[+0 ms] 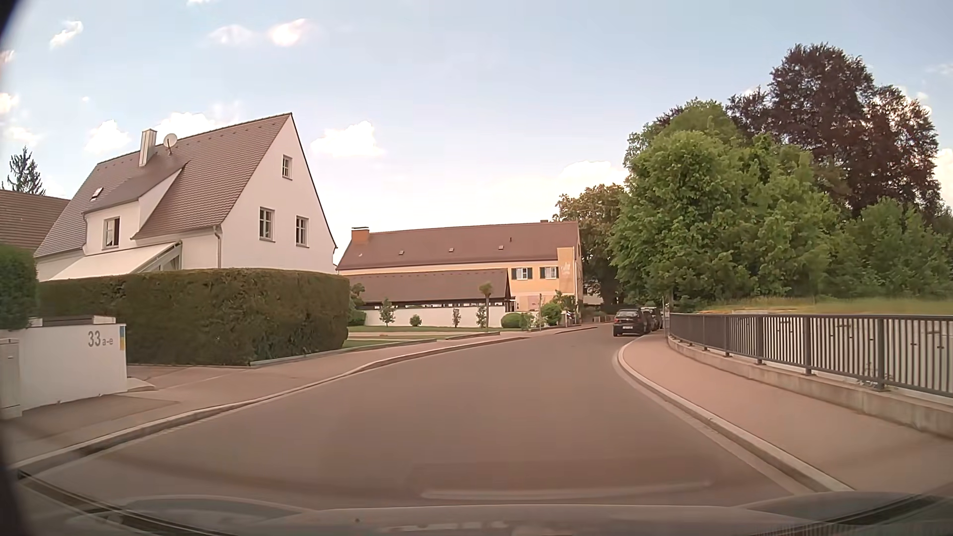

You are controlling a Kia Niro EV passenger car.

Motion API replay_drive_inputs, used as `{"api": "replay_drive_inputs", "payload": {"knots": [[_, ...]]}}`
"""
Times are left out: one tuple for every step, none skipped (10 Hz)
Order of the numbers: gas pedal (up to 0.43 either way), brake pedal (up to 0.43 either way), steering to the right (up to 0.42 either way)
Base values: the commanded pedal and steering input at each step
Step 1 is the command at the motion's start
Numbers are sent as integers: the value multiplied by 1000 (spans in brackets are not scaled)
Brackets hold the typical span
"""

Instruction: Follow the waypoints while adhering to traffic rules and regulations

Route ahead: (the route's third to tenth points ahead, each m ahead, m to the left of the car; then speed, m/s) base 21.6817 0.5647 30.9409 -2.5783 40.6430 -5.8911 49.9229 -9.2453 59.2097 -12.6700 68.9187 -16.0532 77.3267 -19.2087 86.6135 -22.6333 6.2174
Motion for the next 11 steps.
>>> {"api": "replay_drive_inputs", "payload": {"knots": [[0, 18, -2], [0, 18, 2], [0, 24, 9], [0, 37, 16], [0, 85, 21], [0, 104, 22], [0, 122, 22], [0, 122, 21], [0, 122, 15], [0, 128, 12], [0, 128, 14]]}}
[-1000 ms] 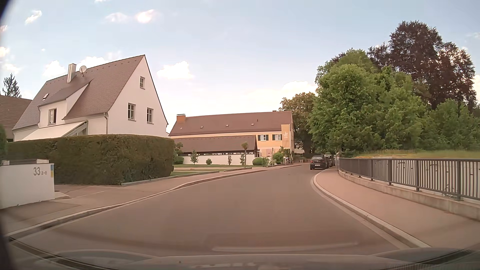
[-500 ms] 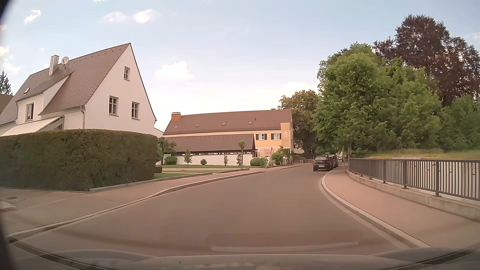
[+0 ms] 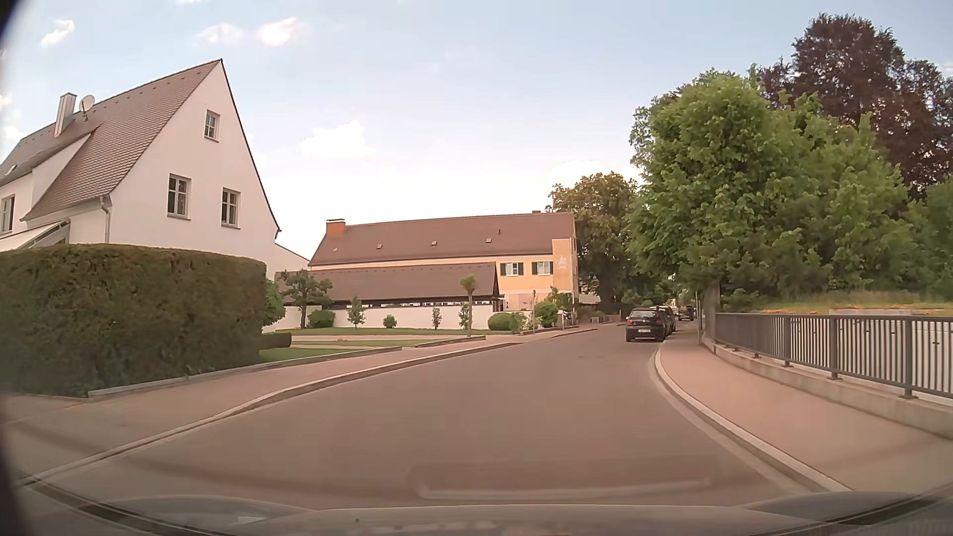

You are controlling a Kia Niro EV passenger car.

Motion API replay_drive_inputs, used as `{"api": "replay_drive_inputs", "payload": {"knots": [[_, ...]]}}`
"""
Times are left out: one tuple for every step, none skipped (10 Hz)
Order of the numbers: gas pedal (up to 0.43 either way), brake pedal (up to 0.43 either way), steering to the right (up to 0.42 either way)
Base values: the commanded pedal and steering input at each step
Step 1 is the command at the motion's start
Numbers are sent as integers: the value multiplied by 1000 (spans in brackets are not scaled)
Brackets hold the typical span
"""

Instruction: Follow the waypoints while adhering to traffic rules and regulations

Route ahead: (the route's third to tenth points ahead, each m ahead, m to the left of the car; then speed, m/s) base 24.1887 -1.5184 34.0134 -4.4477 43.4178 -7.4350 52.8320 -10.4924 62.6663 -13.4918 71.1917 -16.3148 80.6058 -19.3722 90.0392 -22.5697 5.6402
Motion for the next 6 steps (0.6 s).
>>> {"api": "replay_drive_inputs", "payload": {"knots": [[0, 134, 17], [0, 146, 22], [0, 152, 29], [0, 165, 36], [0, 183, 38], [0, 189, 38]]}}
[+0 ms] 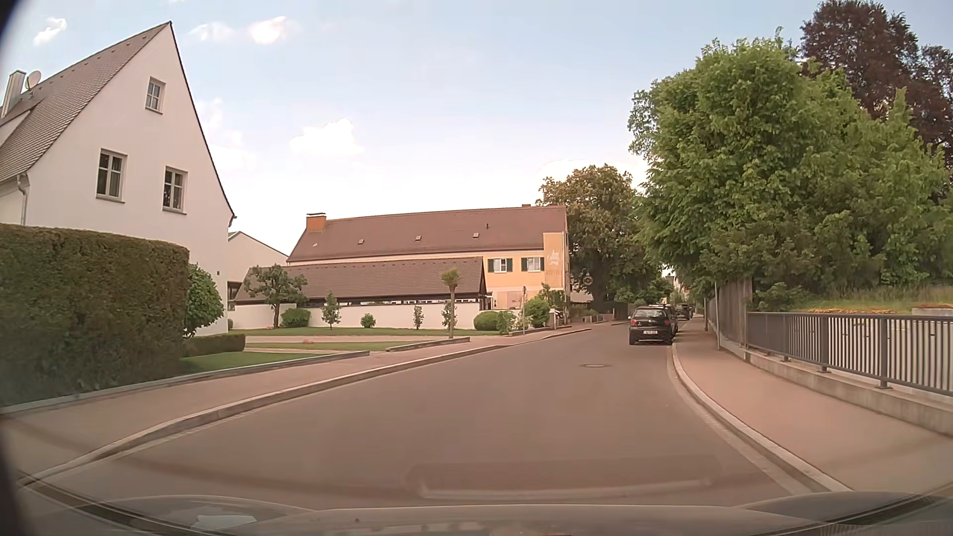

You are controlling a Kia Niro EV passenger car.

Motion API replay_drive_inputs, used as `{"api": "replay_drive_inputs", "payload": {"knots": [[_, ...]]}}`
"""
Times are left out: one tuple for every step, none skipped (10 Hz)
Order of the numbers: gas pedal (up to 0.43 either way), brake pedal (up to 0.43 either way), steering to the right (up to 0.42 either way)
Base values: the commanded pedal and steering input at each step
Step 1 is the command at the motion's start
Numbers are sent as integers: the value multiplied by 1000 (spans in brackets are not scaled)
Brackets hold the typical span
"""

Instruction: Follow the waypoints while adhering to traffic rules and regulations

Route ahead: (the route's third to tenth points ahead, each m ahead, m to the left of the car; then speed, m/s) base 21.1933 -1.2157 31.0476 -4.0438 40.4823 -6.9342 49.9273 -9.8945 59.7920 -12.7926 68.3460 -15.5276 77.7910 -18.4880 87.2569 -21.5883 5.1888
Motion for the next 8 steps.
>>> {"api": "replay_drive_inputs", "payload": {"knots": [[0, 201, 38], [0, 213, 41], [0, 226, 47], [0, 226, 55], [0, 226, 66], [0, 226, 77], [0, 226, 78], [0, 220, 79]]}}
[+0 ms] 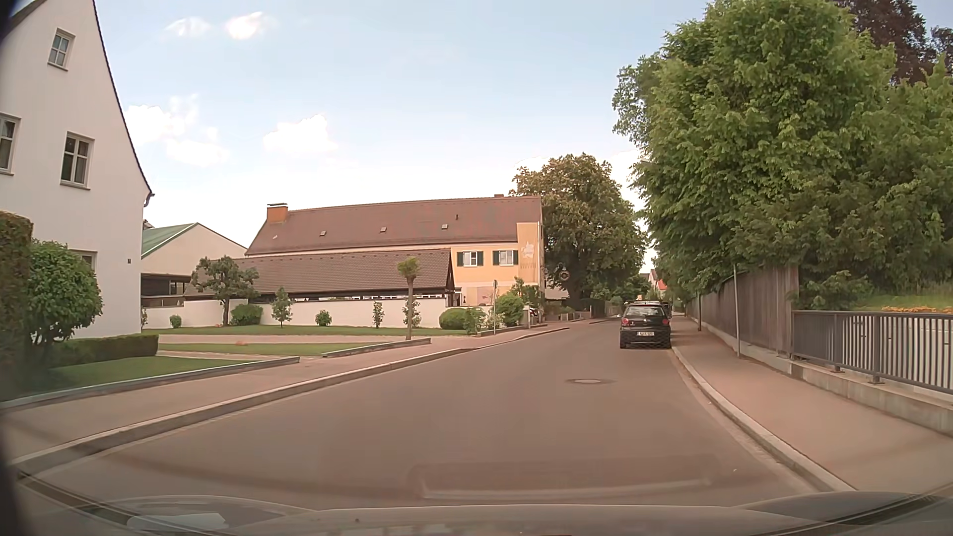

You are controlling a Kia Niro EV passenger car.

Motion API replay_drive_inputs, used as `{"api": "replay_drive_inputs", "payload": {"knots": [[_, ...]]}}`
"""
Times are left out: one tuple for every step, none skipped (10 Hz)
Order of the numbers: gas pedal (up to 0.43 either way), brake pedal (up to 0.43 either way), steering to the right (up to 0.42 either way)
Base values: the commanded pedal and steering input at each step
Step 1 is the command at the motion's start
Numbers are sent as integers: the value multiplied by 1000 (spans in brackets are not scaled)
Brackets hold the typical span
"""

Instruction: Follow the waypoints while adhering to traffic rules and regulations

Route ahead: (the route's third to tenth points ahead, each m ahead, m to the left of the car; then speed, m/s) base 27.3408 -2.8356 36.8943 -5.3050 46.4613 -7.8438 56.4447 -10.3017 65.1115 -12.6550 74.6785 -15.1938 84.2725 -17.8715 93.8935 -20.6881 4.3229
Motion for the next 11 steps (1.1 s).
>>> {"api": "replay_drive_inputs", "payload": {"knots": [[0, 220, 81], [0, 226, 84], [0, 226, 84], [0, 220, 81], [0, 220, 79], [0, 226, 79], [0, 226, 79], [0, 220, 70], [0, 220, 64], [0, 226, 62], [0, 226, 61]]}}
